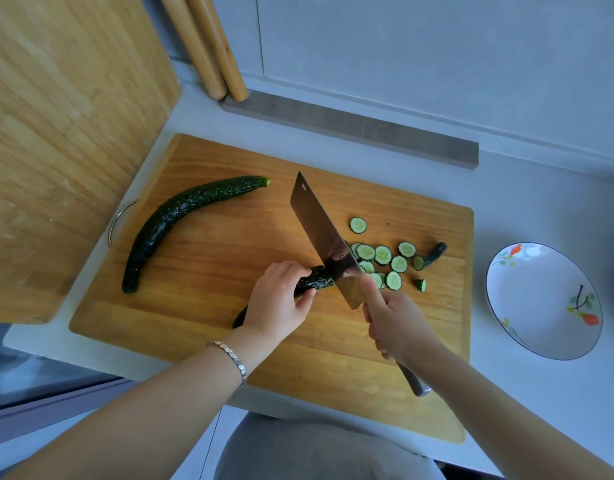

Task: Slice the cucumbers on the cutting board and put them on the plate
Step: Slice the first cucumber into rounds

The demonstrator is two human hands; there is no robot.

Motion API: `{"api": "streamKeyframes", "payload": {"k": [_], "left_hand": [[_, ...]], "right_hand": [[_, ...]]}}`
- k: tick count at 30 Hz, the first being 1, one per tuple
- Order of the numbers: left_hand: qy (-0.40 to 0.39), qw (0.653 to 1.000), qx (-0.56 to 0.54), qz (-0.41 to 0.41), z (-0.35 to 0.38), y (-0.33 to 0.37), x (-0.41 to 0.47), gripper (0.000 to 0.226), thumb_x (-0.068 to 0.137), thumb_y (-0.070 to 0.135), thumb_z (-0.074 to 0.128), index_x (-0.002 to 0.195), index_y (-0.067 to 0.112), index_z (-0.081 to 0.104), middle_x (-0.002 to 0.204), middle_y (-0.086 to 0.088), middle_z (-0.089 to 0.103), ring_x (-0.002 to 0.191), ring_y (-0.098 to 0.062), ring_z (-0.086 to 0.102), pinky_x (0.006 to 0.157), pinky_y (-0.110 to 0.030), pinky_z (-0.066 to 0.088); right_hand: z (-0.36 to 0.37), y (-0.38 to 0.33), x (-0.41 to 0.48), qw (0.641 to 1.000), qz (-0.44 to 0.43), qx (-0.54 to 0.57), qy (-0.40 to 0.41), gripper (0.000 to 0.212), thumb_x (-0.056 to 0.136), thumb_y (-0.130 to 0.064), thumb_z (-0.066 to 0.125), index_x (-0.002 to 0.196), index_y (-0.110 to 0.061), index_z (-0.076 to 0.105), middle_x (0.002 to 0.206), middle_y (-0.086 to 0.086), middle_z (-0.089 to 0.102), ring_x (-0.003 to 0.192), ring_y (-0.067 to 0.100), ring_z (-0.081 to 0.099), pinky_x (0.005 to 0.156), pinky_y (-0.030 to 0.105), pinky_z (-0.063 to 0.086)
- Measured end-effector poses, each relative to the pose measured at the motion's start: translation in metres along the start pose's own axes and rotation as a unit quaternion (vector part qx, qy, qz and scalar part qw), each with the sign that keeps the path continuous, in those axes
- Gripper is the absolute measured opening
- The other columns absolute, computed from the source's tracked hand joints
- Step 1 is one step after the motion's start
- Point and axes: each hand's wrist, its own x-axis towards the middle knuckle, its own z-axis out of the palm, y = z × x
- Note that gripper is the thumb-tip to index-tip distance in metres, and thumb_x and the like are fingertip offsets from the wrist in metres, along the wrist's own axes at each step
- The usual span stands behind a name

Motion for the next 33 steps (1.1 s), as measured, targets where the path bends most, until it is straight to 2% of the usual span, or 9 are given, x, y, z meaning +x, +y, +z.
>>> {"api": "streamKeyframes", "payload": {"k": [10, 15, 18, 25, 33], "left_hand": [[0.008, 1.0, -0.005, 0.004, 0.001, 0.001, -0.001, 0.026, 0.068, 0.008, 0.078, 0.091, 0.004, 0.067, 0.09, -0.008, 0.066, 0.081, -0.027, 0.061, 0.064, -0.036, 0.054], [0.006, 1.0, -0.012, 0.001, 0.001, -0.003, -0.001, 0.027, 0.069, 0.009, 0.077, 0.093, 0.004, 0.065, 0.092, -0.007, 0.066, 0.084, -0.027, 0.061, 0.066, -0.037, 0.054], [0.003, 1.0, -0.008, 0.003, 0.001, -0.003, 0.0, 0.028, 0.069, 0.008, 0.078, 0.092, 0.002, 0.064, 0.091, -0.009, 0.066, 0.083, -0.029, 0.061, 0.066, -0.038, 0.054], [0.005, 1.0, -0.002, 0.01, 0.001, -0.003, -0.001, 0.028, 0.068, 0.008, 0.078, 0.092, 0.001, 0.064, 0.091, -0.011, 0.066, 0.083, -0.03, 0.061, 0.066, -0.039, 0.054], [0.006, 1.0, 0.001, 0.014, 0.001, -0.002, 0.0, 0.027, 0.068, 0.008, 0.078, 0.091, 0.002, 0.065, 0.09, -0.01, 0.066, 0.082, -0.03, 0.061, 0.064, -0.038, 0.054]], "right_hand": [[0.021, 0.012, 0.015, 1.0, 0.023, -0.011, 0.007, 0.054, 0.089, -0.064, 0.03, 0.068, -0.014, 0.037, 0.054, 0.001, 0.032, 0.048, 0.017, 0.029, 0.054, 0.032, 0.027], [0.008, 0.012, 0.012, 0.994, 0.056, 0.097, -0.011, 0.054, 0.093, -0.058, 0.032, 0.064, -0.013, 0.041, 0.046, -0.005, 0.032, 0.038, 0.011, 0.027, 0.042, 0.021, 0.026], [-0.001, 0.009, 0.006, 0.992, 0.051, 0.113, -0.007, 0.054, 0.093, -0.058, 0.032, 0.062, -0.014, 0.039, 0.041, -0.007, 0.032, 0.035, 0.011, 0.027, 0.04, 0.02, 0.025], [-0.003, 0.001, 0.0, 0.997, 0.028, 0.073, -0.019, 0.055, 0.092, -0.059, 0.031, 0.06, -0.015, 0.036, 0.041, -0.007, 0.031, 0.034, 0.01, 0.025, 0.039, 0.018, 0.024], [0.001, 0.0, 0.003, 1.0, 0.015, 0.013, -0.014, 0.055, 0.092, -0.061, 0.029, 0.067, -0.012, 0.036, 0.046, -0.002, 0.034, 0.037, 0.013, 0.029, 0.041, 0.021, 0.027]]}}
